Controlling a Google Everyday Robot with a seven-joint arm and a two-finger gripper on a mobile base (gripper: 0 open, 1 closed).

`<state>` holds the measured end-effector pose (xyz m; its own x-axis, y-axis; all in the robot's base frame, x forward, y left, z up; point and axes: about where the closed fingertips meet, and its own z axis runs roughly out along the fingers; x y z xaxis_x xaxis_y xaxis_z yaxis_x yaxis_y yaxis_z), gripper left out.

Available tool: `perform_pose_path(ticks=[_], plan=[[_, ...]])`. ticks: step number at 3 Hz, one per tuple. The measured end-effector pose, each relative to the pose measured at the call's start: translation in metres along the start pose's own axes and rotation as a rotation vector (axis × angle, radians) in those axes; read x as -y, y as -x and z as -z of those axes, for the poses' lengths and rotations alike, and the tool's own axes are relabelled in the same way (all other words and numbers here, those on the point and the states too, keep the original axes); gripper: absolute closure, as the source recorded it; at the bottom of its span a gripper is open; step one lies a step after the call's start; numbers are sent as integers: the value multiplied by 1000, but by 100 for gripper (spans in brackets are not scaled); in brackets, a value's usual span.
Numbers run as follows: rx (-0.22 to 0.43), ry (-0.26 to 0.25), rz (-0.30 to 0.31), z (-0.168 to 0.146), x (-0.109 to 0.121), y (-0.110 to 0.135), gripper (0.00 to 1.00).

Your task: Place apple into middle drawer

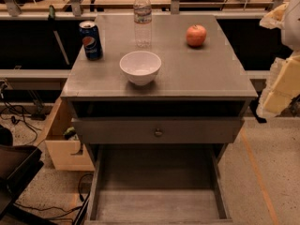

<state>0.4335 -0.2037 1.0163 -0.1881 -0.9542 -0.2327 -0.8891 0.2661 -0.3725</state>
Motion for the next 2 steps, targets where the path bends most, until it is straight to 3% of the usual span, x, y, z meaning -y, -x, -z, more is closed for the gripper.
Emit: perform_pose_path(ticks=[1, 2], plan=[[6, -5, -6, 0, 2, 0, 0], [69, -47, -72, -2, 19, -6, 0]])
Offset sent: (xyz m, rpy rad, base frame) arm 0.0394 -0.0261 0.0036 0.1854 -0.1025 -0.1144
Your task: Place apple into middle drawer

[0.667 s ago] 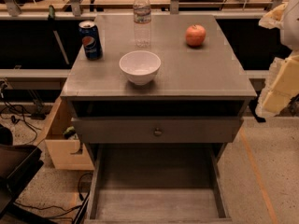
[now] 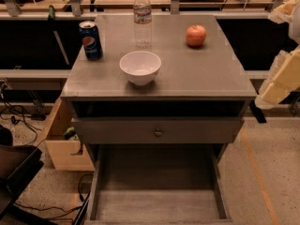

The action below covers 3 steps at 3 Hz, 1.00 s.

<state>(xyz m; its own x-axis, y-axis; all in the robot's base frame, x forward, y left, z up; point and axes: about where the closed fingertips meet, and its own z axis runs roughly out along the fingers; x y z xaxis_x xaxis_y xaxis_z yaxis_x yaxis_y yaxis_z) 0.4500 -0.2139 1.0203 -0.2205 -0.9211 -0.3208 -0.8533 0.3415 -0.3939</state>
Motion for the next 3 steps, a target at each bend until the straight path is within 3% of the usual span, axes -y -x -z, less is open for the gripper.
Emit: perform_pose_path(ticks=[1, 2, 3], plan=[[94, -22, -142, -19, 6, -21, 0], [251, -47, -280, -55, 13, -48, 0], [437, -143, -345, -75, 57, -56, 0]])
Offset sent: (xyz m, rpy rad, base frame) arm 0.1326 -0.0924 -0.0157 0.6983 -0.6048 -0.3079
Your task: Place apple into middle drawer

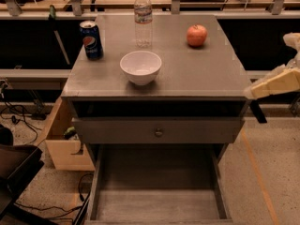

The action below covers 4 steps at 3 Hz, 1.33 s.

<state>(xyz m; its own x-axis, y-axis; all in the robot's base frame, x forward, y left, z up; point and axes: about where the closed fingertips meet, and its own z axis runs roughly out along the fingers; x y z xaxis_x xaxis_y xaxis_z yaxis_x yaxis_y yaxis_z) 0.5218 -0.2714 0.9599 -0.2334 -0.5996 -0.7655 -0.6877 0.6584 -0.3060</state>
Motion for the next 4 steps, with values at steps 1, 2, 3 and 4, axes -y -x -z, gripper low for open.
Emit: perform_pose_path(ticks=[1, 2, 3, 4], plan=[[159, -155, -45, -16, 74, 12, 0], [185, -233, -55, -13, 97, 16, 0], [185, -233, -55, -13, 97, 16, 0], [276, -189, -72, -50, 104, 37, 0]])
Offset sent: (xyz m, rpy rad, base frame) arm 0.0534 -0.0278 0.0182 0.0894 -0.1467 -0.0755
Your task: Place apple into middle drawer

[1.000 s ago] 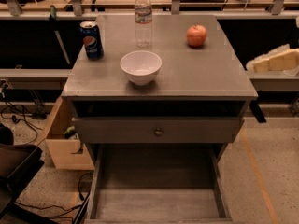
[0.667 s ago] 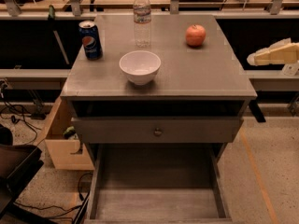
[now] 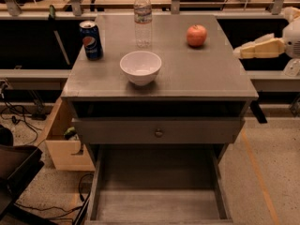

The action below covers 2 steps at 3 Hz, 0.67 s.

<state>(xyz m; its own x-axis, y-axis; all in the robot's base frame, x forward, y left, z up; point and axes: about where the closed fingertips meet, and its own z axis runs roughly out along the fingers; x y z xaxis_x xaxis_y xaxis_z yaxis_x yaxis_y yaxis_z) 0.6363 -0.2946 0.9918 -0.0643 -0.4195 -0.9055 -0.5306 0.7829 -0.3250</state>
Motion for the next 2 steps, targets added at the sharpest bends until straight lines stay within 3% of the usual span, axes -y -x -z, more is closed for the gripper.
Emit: perform_pose_path(ticks=[2], plan=[[169, 138, -70, -118, 4, 32, 0]])
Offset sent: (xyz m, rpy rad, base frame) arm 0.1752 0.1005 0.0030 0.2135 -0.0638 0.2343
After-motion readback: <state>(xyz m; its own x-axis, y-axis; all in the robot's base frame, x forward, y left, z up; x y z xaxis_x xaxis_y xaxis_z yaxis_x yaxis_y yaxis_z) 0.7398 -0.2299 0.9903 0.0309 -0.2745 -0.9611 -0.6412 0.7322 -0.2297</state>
